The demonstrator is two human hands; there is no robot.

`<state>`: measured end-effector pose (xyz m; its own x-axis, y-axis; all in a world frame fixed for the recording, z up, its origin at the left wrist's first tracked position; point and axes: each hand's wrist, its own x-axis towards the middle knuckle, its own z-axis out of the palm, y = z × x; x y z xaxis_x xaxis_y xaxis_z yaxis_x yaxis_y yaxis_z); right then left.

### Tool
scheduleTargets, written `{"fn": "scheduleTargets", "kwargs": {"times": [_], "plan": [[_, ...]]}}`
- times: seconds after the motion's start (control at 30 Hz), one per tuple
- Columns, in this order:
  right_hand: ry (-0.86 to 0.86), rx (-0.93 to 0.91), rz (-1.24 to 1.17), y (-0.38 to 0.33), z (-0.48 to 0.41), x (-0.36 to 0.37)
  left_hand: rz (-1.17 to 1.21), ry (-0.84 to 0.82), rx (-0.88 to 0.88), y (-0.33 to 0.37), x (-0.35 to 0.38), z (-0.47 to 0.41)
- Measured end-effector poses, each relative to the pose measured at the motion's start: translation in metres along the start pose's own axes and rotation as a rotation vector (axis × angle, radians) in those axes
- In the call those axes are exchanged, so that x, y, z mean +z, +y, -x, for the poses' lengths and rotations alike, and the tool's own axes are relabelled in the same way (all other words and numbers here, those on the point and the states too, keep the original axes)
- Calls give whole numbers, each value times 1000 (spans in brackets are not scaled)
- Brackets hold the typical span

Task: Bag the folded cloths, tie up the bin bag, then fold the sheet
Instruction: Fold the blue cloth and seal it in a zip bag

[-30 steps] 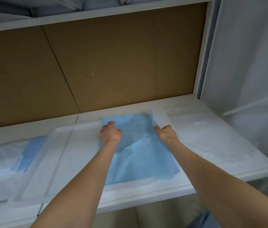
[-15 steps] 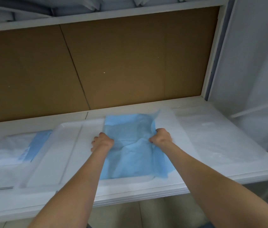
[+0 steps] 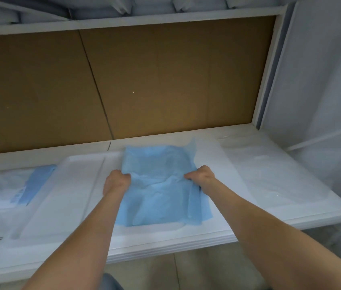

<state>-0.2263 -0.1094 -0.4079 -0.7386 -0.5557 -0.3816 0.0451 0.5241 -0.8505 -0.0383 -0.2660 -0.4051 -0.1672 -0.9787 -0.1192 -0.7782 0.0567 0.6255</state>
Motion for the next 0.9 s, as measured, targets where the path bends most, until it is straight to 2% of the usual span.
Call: {"fn": "scheduleTargets", "kwargs": {"times": [0.13, 0.27, 0.4, 0.5, 0.6, 0.73, 0.8, 0.9], "plan": [[136, -134, -4, -14, 5, -9, 102, 97, 128, 30, -10, 4], [198, -230, -81, -26, 6, -36, 440, 81, 182, 76, -14, 9], [307, -315, -111, -33, 9, -96, 706, 9, 258, 132, 4, 26], [473, -357, -112, -38, 9, -153, 759, -13, 414, 180, 22, 56], [543, -345, -133, -34, 5, -203, 812, -35, 434, 212, 49, 77], [530, -193, -27, -10, -17, -241, 754, -114, 298, 218, 95, 90], [476, -101, 58, 11, -26, -244, 601, -179, 196, 204, 120, 89], [385, 11, 328, 48, -32, -239, 314, -383, 55, 176, 146, 94]]}}
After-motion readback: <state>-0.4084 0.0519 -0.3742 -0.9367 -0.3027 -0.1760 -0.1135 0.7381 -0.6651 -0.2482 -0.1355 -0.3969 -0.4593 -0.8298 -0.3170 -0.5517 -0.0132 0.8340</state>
